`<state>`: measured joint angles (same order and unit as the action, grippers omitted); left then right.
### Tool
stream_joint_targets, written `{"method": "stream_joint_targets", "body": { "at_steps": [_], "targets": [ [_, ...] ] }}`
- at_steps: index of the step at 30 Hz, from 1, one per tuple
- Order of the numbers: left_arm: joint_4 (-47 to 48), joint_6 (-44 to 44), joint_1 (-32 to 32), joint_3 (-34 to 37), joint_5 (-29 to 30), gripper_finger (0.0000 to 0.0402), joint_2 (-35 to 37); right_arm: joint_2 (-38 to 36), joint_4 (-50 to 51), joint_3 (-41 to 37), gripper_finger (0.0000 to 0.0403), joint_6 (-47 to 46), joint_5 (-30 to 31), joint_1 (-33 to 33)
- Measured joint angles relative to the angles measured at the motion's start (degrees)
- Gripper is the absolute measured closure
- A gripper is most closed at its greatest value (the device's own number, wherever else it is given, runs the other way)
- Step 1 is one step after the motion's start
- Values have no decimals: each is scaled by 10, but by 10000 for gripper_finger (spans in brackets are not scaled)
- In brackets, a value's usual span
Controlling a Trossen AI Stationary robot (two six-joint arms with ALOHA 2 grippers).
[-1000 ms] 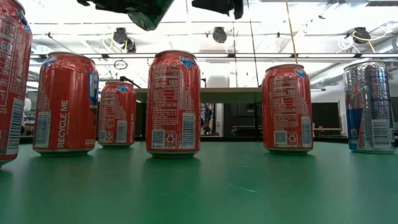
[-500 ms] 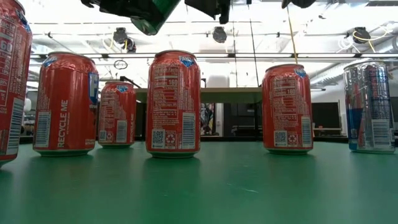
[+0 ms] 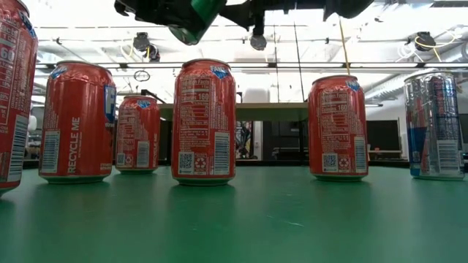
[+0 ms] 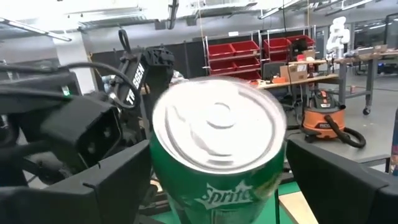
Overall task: Place canned beverage on shelf
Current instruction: Put the green soda can on the shelf aligned with the other green soda can
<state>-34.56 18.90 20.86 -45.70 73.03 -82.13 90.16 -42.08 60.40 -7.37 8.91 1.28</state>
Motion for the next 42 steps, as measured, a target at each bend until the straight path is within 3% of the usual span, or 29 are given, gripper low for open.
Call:
{"method": "stream_joint_targets", "body": {
  "at_steps": [8,15,17,27,30,38,42],
  "targets": [
    [6,25,-2,-9,-8,123,0,26,-27,24,50,21,-1,3],
    [5,24,-2,-9,-2,123,0,26,-21,29,109,13,-2,4],
    [5,24,-2,-9,-1,122,0,26,-21,29,110,12,-2,4],
    [8,13,3,-9,-12,28,0,22,-3,28,102,27,-7,5],
    [8,5,13,-9,-13,8,0,7,19,28,107,38,-37,10],
    [5,-8,27,-9,-13,6,1,-47,102,28,105,102,-149,33],
    [1,-31,19,-9,-49,6,1,-65,156,41,105,132,-198,49]
  ]
}}
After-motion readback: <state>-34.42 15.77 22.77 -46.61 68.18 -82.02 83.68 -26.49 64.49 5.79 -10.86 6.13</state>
